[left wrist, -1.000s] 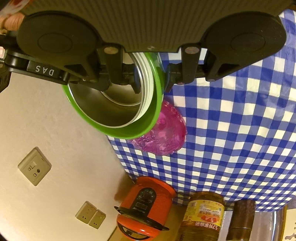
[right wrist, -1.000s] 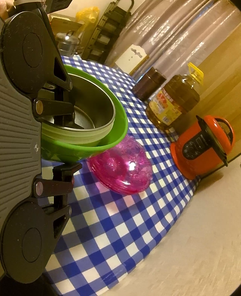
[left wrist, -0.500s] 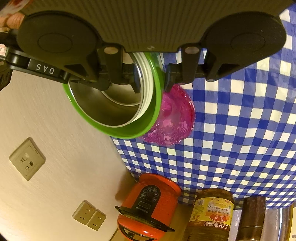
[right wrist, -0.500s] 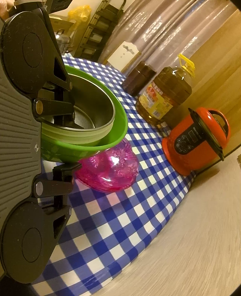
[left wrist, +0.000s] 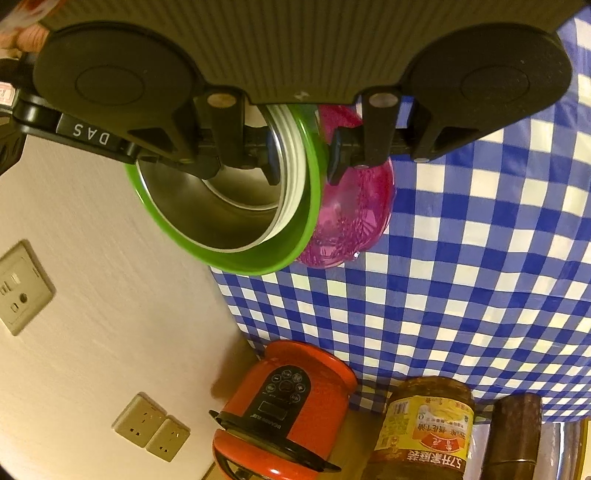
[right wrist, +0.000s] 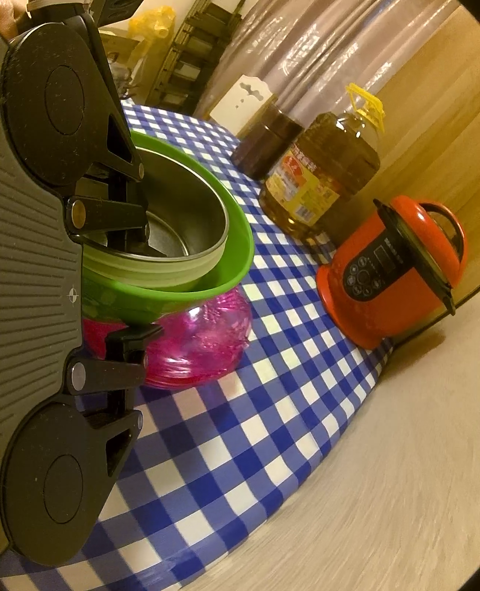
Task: Organize plates and bowls
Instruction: 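Lower the bowl stack onto the pink plate stack with both grippers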
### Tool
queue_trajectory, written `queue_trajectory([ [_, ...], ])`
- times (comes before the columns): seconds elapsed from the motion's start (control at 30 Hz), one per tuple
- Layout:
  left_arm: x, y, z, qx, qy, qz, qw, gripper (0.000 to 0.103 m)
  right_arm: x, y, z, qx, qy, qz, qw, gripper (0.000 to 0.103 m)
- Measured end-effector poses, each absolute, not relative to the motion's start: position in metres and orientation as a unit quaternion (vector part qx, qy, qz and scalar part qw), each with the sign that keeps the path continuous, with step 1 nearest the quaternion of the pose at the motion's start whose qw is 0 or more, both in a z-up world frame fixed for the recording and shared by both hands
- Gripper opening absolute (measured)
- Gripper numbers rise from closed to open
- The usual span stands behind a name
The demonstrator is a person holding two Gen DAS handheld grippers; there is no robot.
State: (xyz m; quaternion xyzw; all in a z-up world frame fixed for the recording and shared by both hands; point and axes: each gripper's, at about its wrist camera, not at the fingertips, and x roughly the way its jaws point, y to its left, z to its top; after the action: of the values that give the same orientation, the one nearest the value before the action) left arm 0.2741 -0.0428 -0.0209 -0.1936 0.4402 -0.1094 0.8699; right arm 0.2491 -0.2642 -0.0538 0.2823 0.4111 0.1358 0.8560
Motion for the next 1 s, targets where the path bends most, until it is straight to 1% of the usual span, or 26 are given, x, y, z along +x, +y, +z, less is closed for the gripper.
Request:
queue_trajectory([
  [0.5, 0.316, -0.039, -0.047, -0.206, 0.453, -0.104, 0.861, 0.024, 0.288, -0.262, -0.075, 0.274, 0.422, 0.128, 0.855, 0.034],
  [0.73, 0.323, -0.035, -0.060, -0.204, 0.459, -0.097, 0.859, 0.022, 0.300, -0.256, -0.083, 0.258, 0.429, 0.132, 0.856, 0.034],
  [1.0, 0.327, -0.034, -0.072, -0.199, 0.466, -0.093, 0.857, 0.022, 0.305, -0.254, -0.098, 0.262, 0.439, 0.135, 0.849, 0.034],
])
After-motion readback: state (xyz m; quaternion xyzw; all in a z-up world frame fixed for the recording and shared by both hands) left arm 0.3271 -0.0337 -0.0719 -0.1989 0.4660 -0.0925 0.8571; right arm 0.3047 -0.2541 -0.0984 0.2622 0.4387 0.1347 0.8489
